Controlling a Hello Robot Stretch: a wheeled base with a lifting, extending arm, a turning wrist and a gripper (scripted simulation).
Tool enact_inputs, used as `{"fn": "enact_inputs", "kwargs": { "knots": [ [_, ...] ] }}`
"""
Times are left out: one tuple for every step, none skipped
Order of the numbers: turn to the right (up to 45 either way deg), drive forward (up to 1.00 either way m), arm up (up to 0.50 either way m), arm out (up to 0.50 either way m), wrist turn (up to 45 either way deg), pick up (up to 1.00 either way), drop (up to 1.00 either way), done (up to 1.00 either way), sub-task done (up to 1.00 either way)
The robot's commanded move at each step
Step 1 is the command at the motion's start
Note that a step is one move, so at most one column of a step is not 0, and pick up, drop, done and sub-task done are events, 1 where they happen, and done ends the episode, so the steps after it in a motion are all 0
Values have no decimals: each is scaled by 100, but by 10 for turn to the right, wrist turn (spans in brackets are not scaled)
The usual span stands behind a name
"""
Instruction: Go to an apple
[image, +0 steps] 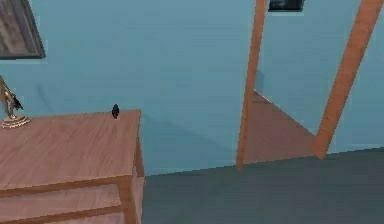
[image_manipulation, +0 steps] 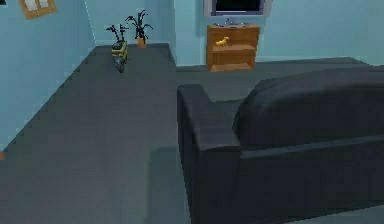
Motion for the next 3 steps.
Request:
{"fn": "enact_inputs", "kwargs": {
  "knots": [
    [150, 0, 0, 0, 0, 0, 0, 0, 0],
    [0, 30, 0, 0, 0, 0, 0, 0, 0],
    [270, 0, 0, 0, 0, 0, 0, 0, 0]
  ]
}}
